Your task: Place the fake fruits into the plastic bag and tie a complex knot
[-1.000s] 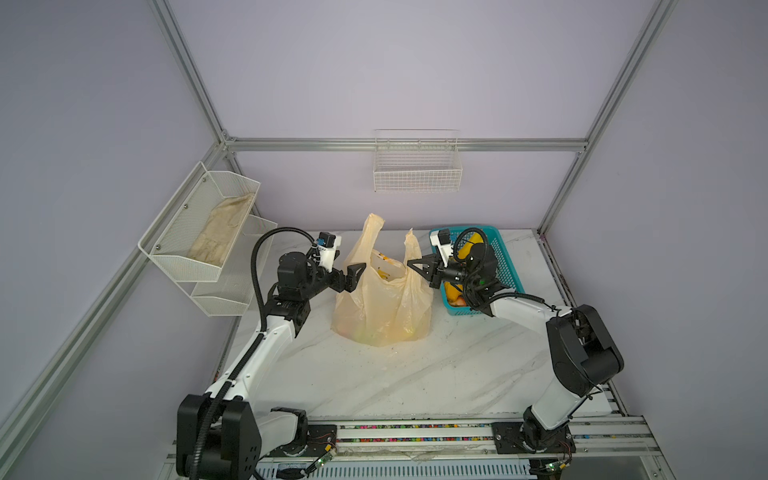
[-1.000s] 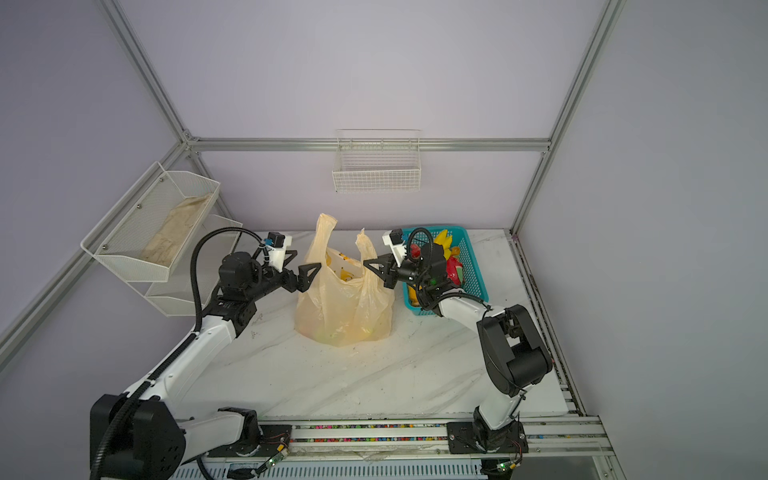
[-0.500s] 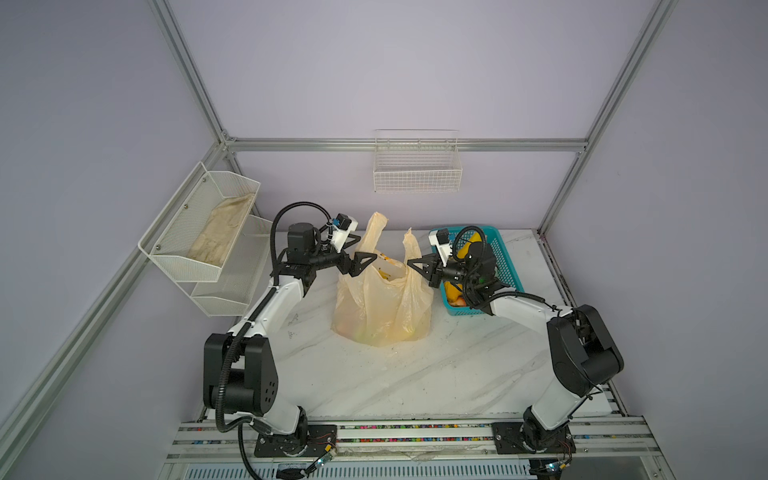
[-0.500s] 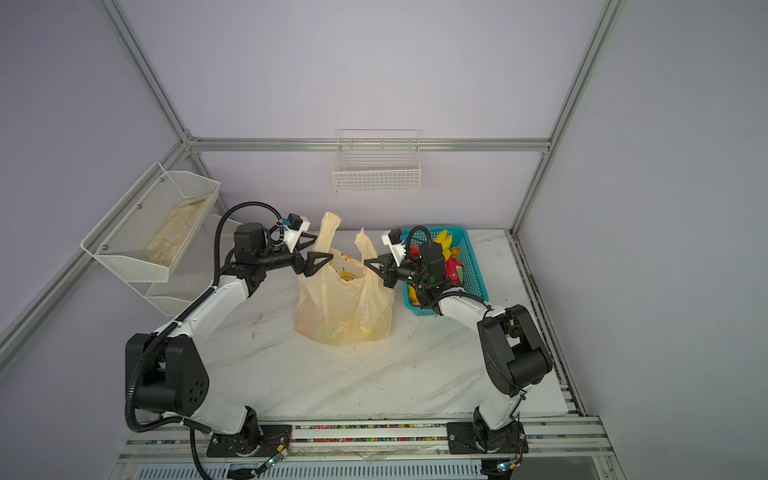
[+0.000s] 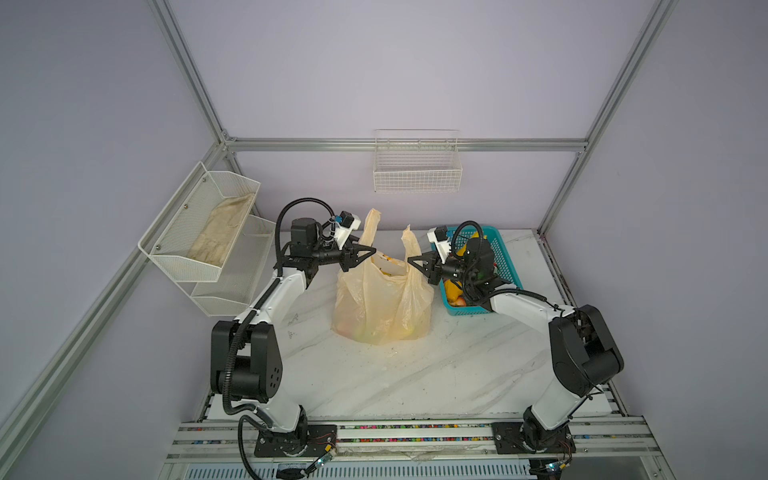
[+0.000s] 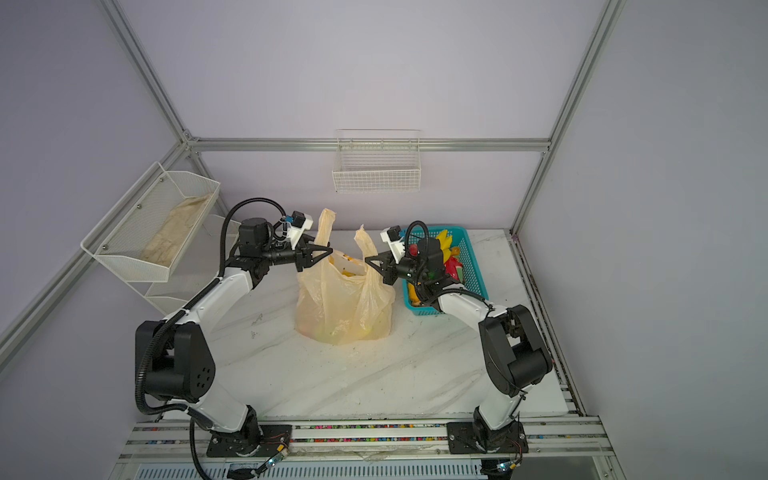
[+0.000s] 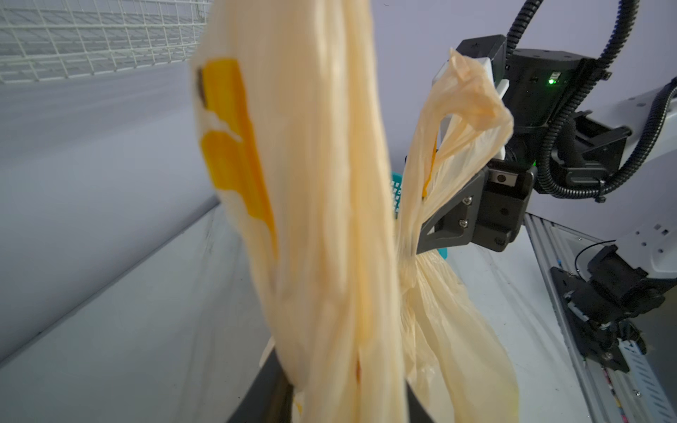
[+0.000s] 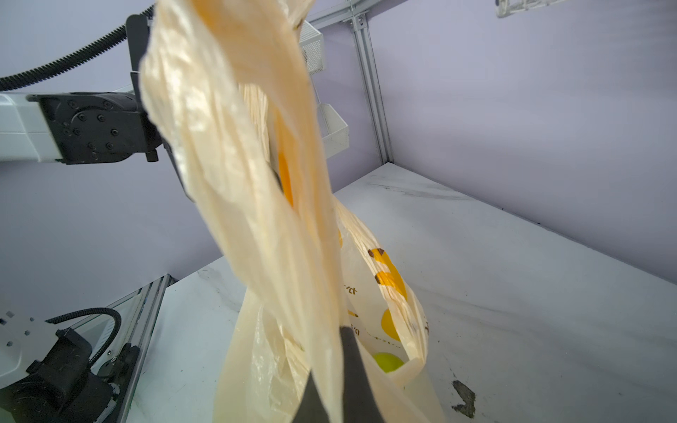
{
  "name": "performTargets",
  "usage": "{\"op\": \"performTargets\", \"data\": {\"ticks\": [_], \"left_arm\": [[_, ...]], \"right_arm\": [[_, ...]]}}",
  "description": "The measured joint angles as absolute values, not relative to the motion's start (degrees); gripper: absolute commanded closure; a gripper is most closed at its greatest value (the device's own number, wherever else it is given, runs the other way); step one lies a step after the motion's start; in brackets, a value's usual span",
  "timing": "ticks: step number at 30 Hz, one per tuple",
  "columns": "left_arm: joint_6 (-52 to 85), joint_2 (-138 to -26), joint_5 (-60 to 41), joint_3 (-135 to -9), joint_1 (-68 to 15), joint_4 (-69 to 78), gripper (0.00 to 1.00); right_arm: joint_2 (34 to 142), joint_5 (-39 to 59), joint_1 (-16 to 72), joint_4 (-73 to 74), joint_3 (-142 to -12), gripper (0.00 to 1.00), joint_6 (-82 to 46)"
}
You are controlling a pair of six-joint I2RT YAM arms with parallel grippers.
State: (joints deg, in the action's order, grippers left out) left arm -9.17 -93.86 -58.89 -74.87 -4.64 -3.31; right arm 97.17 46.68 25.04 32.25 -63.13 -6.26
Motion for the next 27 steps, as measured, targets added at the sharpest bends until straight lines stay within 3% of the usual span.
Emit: {"op": "performTargets", "data": {"ticks": [10, 27], "left_arm": [[-12.67, -87.26, -56.05, -74.11, -5.45, -5.17, 0.99], [-36.14, -88.14, -40.34, -74.91, -18.41, -28.01, 1.0]], "right_arm": [[97.17, 43.68, 25.04, 25.78, -67.79, 1.0, -8.6], [101.54, 49.52, 23.75, 16.84, -76.29, 1.0, -6.79]]}}
